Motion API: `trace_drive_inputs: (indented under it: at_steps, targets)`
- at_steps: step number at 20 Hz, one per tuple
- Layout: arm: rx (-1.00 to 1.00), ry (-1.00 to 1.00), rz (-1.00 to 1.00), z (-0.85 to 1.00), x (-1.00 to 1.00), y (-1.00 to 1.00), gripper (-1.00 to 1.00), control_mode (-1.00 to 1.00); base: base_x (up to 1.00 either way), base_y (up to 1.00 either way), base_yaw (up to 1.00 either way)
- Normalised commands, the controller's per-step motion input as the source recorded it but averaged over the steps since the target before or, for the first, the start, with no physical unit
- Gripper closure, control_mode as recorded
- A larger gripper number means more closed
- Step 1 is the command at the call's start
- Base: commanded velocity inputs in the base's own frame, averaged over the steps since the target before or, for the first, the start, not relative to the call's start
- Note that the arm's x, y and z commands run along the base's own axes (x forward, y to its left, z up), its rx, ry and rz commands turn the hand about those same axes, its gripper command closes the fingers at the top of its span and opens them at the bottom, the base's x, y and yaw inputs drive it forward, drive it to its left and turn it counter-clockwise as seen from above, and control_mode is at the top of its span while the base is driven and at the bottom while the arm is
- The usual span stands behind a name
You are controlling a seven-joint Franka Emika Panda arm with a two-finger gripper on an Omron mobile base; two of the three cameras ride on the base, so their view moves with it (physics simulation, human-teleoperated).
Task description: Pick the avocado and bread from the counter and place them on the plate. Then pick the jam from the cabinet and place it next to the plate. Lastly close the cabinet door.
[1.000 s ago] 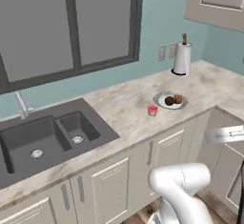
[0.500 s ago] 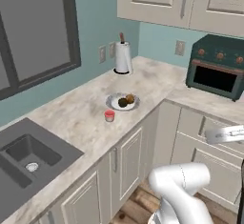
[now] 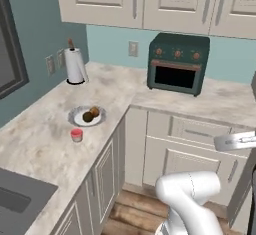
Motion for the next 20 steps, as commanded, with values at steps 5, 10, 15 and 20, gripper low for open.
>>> trace_drive_inputs:
  at_steps: [5, 10, 15, 20]
  targets:
    - [0.00, 0.00, 0.00, 0.00, 0.00, 0.00, -1.00, 1.00, -0.41, 0.16, -0.23]
    - [0.00, 0.00, 0.00, 0.00, 0.00, 0.00, -1.00, 1.00, -0.75, 0.08, -0.06]
    - [0.00, 0.00, 0.00, 0.00, 0.00, 0.00, -1.00, 1.00, -0.72, 0.00, -0.05]
    - [0.00, 0.00, 0.00, 0.00, 0.00, 0.00, -1.00, 1.00, -0.24, -0.23, -0.05]
